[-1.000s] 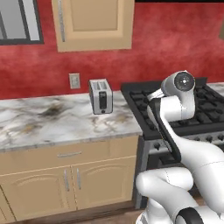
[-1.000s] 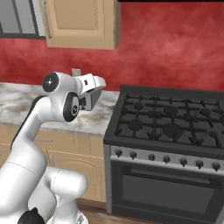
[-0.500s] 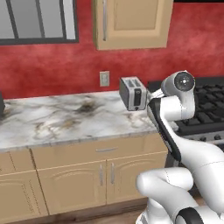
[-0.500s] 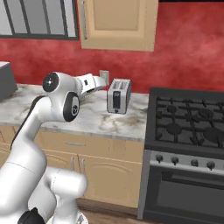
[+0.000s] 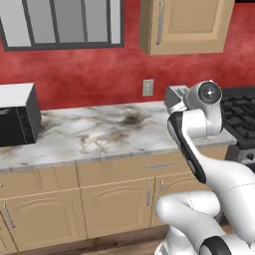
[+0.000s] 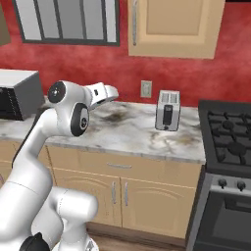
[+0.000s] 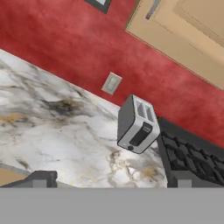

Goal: Pick the canned food and jam from the counter and place them in the cabinets closest to them.

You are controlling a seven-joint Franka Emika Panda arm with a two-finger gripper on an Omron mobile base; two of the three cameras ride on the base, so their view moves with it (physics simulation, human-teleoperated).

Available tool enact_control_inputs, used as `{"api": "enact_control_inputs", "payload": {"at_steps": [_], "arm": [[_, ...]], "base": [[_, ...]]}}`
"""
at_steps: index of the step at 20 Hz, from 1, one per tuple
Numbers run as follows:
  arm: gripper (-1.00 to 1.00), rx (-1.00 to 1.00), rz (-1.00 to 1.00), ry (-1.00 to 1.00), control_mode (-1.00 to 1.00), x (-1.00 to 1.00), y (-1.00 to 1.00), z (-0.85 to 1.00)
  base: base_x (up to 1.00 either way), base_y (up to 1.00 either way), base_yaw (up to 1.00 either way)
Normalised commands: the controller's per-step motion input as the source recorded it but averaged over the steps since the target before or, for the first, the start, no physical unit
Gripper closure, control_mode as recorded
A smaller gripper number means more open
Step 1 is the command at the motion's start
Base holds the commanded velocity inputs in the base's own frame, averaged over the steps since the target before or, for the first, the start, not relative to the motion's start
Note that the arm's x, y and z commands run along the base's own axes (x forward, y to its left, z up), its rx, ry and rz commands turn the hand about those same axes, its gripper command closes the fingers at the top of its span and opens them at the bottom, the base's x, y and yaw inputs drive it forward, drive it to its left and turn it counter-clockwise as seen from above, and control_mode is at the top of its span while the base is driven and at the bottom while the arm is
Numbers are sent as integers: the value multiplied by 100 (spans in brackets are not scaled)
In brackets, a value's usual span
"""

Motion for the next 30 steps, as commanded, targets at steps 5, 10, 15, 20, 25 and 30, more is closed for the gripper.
{"api": "enact_control_inputs", "payload": {"at_steps": [5, 10, 15, 20, 25, 30], "arm": [[-100, 0, 0, 0, 100, 0, 0, 0], [-100, 0, 0, 0, 100, 0, 0, 0], [-100, 0, 0, 0, 100, 0, 0, 0], [-100, 0, 0, 0, 100, 0, 0, 0], [-100, 0, 0, 0, 100, 0, 0, 0], [-100, 0, 0, 0, 100, 0, 0, 0]], "base": [[-18, 71, 0], [-15, 71, 0], [-14, 71, 0], [-13, 71, 0], [-11, 70, 0], [-10, 67, 0]]}}
